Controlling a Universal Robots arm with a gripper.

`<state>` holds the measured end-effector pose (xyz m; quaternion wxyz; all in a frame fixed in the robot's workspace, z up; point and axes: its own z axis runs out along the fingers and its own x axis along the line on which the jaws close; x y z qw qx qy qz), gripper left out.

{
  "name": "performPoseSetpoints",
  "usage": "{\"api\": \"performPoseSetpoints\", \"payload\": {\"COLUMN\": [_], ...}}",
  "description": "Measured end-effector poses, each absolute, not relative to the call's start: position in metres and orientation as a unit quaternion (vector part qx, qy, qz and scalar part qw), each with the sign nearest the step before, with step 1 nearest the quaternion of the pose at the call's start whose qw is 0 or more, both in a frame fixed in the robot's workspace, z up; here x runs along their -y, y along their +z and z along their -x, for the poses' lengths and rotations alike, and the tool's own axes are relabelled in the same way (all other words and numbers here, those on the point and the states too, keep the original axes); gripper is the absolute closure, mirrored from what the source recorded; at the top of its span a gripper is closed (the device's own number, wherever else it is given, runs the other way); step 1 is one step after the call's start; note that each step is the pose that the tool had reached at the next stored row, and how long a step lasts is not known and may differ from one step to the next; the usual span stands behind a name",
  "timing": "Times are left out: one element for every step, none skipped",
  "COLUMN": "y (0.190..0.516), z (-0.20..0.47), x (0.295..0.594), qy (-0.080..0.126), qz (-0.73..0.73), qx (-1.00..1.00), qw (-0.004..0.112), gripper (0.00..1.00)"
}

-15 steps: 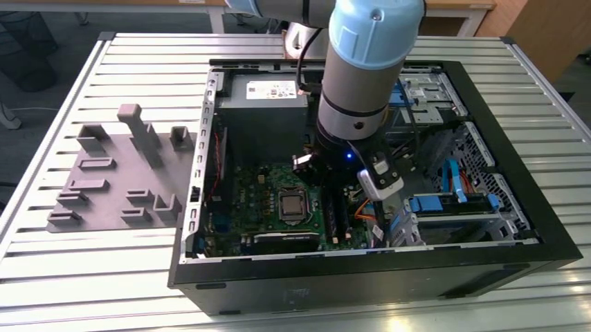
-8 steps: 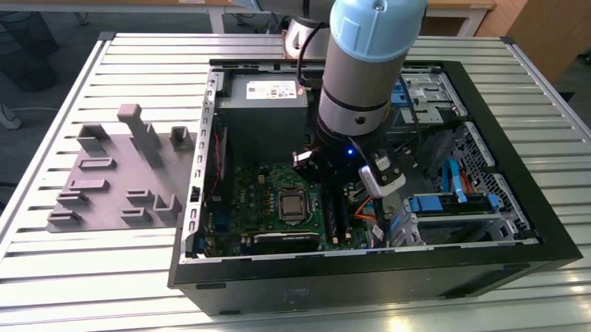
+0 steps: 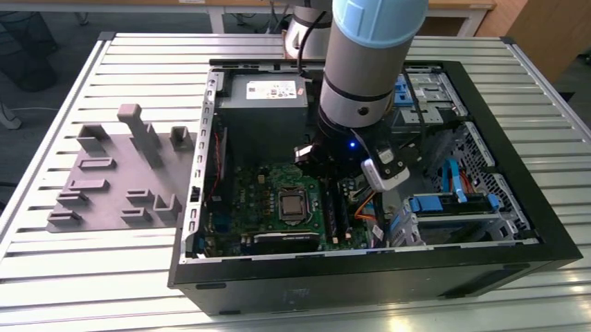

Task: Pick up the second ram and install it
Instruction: 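Press down the second ram until it locks into place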

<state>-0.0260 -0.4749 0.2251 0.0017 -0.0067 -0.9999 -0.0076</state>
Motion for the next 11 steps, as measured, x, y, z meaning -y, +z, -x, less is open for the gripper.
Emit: {"api": "performPoseSetpoints", "payload": {"y": [0.2251,0.2252,0.2252,0.2253,0.2252,0.2248,0.2245,0.2240,0.2232,0.2223,0.2213], "z": [0.0260,0.0260,0.0260,0.0260,0.0260,0.0260,0.0259,0.0258,0.0258,0.0258,0.0258], "x": [0.4749,0.4750,0.4750,0.4750,0.4750,0.4750,0.4750,0.4750,0.4749,0.4750,0.4750], "qy": [-0.008,-0.007,-0.007,-0.007,-0.007,-0.007,-0.007,-0.007,-0.007,-0.007,-0.007], "qz": [0.007,0.007,0.007,0.007,0.007,0.007,0.007,0.007,0.007,0.007,0.007], "qx": [1.000,1.000,1.000,1.000,1.000,1.000,1.000,1.000,1.000,1.000,1.000], "qw": [0.002,0.002,0.002,0.002,0.002,0.002,0.002,0.002,0.002,0.002,0.002], "gripper": [0.89,0.89,0.89,0.89,0.89,0.89,0.89,0.89,0.89,0.89,0.89]}}
